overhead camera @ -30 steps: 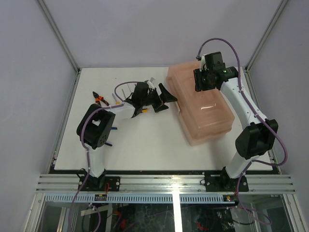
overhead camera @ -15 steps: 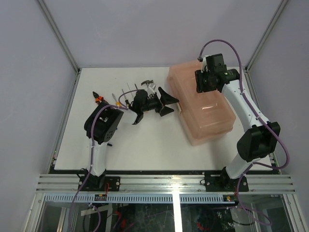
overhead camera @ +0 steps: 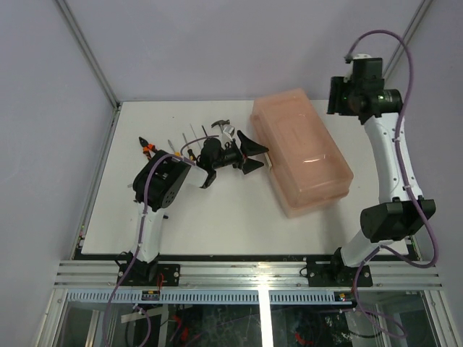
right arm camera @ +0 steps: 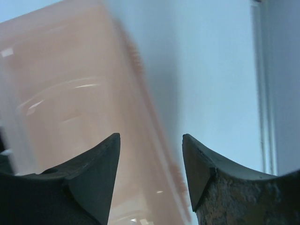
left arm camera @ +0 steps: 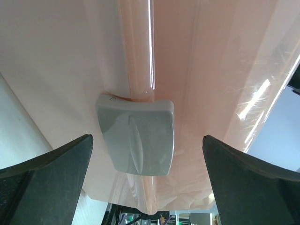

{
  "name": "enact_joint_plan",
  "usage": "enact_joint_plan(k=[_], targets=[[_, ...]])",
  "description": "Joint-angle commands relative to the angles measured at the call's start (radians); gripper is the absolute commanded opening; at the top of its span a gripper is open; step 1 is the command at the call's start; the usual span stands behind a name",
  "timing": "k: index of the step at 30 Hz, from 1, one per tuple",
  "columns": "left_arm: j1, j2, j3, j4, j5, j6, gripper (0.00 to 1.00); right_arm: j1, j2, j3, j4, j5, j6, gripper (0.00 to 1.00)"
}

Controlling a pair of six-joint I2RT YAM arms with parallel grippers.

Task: Pack the tool kit

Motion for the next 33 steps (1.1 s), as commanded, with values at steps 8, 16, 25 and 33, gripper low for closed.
enact_joint_plan(k=[8, 16, 25, 33], targets=[[-0.005, 0.047, 0.047, 0.136, 0.026, -0.036, 1.00, -0.276, 0.083, -0.219, 0.077, -0.044, -0.063, 0.63], [-0.007, 0.081, 0.077, 0.232, 0.042, -0.116, 1.00, -0.278, 0.136, -0.249, 0.055, -0.226, -0.068, 0.60], [-0.010, 0.102, 0.090, 0.361, 0.058, -0.218, 0.91, -0.277, 0.157, -0.264, 0.017, -0.389, -0.078, 0.57], [-0.010, 0.102, 0.124, 0.446, 0.077, -0.294, 0.56, -0.277, 0.158, -0.332, 0.013, -0.450, -0.094, 0.55]])
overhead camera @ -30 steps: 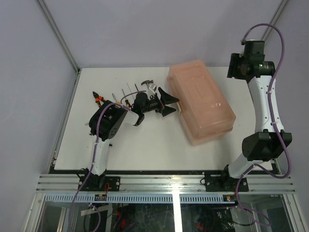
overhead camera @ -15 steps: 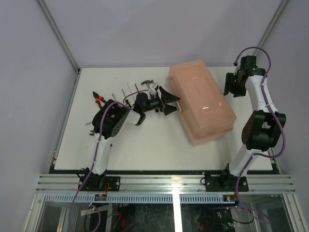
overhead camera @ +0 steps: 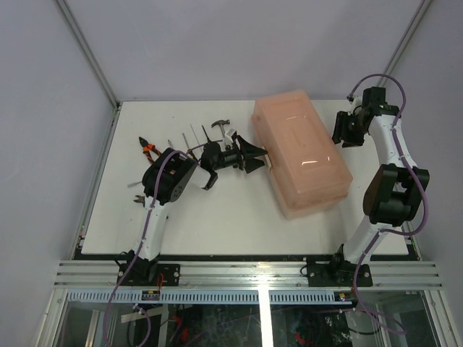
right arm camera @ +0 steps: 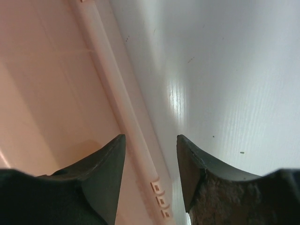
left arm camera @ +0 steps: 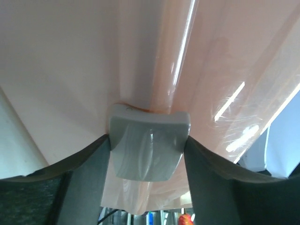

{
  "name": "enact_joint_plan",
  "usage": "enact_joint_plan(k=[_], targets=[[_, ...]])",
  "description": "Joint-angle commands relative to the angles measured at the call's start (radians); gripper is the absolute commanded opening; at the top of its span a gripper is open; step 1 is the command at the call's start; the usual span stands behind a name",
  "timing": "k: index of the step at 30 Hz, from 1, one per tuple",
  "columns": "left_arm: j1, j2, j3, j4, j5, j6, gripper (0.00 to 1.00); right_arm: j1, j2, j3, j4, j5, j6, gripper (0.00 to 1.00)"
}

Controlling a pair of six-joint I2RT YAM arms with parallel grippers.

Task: Pack the tool kit

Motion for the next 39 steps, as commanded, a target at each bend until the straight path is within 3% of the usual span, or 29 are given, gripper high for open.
enact_joint_plan(k=[1, 5, 10, 17, 29, 39], targets=[[-0.017, -0.028, 0.077, 0.243, 0.031, -0.091, 0.51, 0.022, -0.005, -0.043, -0.051, -0.107, -0.012, 0.54], [-0.021, -0.024, 0.103, 0.252, 0.050, -0.107, 0.33, 0.023, -0.005, -0.051, -0.045, -0.110, -0.010, 0.54], [-0.024, -0.026, 0.129, 0.203, 0.081, -0.090, 0.18, 0.024, -0.004, -0.055, -0.040, -0.107, -0.010, 0.53], [-0.023, -0.096, 0.165, -0.119, 0.147, 0.066, 0.00, 0.024, -0.005, -0.063, -0.034, -0.095, -0.014, 0.53], [-0.023, -0.220, 0.382, -1.117, 0.105, 0.628, 0.00, 0.024, -0.007, -0.070, -0.012, -0.082, -0.001, 0.53], [-0.022, -0.204, 0.506, -1.600, -0.031, 0.873, 0.00, 0.024, -0.031, -0.109, 0.016, -0.074, 0.013, 0.53]])
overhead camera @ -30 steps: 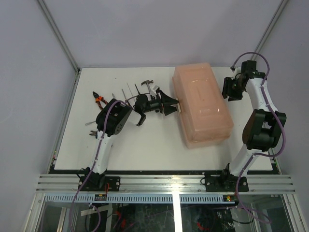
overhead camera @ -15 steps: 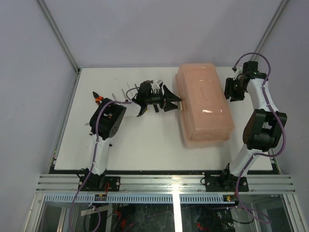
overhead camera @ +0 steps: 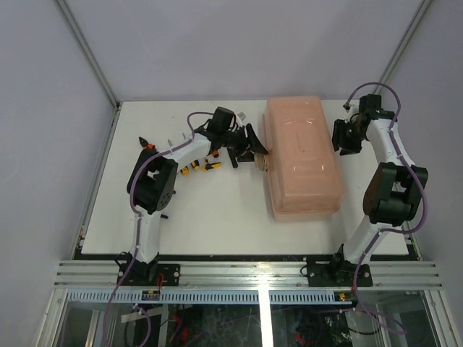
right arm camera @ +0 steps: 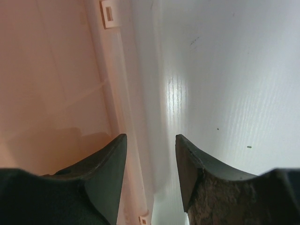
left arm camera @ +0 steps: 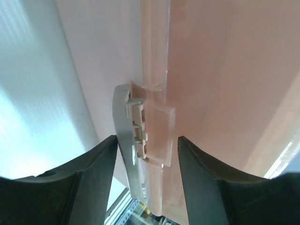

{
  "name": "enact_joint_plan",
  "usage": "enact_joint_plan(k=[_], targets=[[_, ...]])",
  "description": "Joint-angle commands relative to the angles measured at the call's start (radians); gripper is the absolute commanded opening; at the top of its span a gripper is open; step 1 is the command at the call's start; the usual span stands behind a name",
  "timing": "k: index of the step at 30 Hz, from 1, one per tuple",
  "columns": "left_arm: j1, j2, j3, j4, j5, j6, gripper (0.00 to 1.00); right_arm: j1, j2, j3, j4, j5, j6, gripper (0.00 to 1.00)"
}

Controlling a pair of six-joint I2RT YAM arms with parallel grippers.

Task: Pack the tool kit

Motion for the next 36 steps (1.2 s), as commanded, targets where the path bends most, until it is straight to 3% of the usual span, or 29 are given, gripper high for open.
enact_joint_plan(k=[1, 11, 19, 23, 36], targets=[[-0.035, -0.010, 0.103, -0.290, -0.089, 0.178, 0.00, 0.029, -0.037, -0.025, 0.005, -0.065, 0.035, 0.53], [0.004, -0.072, 0.093, -0.374, -0.091, 0.250, 0.00, 0.029, -0.136, -0.005, 0.022, -0.042, 0.052, 0.56], [0.031, -0.097, 0.050, -0.370, -0.086, 0.300, 0.00, 0.031, -0.194, 0.277, -0.117, -0.068, 0.085, 0.59], [0.040, -0.110, 0.115, -0.368, -0.053, 0.315, 0.00, 0.068, -0.203, 0.348, -0.176, -0.072, 0.098, 0.60], [0.036, -0.145, 0.339, -0.366, 0.083, 0.300, 0.00, 0.162, -0.285, 0.288, -0.166, -0.072, 0.152, 0.60]])
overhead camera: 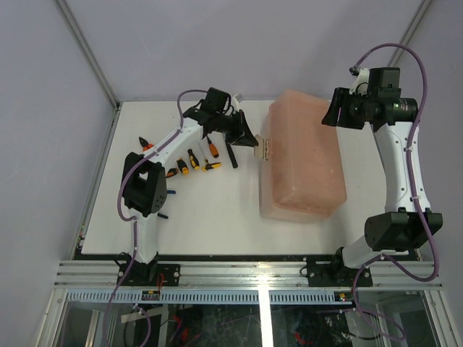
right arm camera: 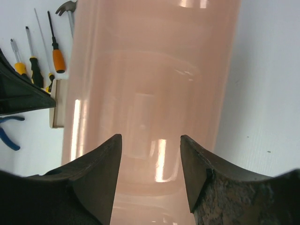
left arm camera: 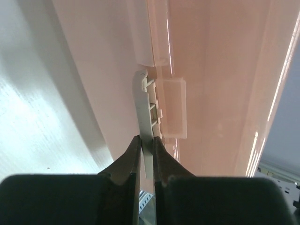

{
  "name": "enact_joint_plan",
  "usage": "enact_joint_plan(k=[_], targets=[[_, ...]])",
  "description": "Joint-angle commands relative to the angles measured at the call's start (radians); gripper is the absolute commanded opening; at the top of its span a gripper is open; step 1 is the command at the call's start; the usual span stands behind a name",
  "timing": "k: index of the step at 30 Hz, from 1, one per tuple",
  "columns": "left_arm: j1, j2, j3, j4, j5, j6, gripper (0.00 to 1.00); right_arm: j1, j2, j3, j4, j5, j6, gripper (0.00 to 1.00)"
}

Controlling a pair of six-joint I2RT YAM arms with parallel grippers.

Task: Pack the tool kit

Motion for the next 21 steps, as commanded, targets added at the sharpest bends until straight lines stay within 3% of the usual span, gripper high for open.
enact_joint_plan(k=[1, 14, 21], targets=[[-0.003, -0.082, 0.102, 0.065, 0.137, 0.002, 0.00, 0.049, -0.021, 0.020, -0.010, -0.022, 0.030, 0.60], [-0.046, -0.025, 0.173, 0.081, 0.113, -0.036, 0.00, 0.108, 0.015, 0.080, -0.045, -0.071, 0.068, 0.64], [-0.062, -0.009, 0.204, 0.086, 0.105, -0.049, 0.00, 0.213, 0.044, 0.060, -0.086, 0.019, 0.072, 0.67]])
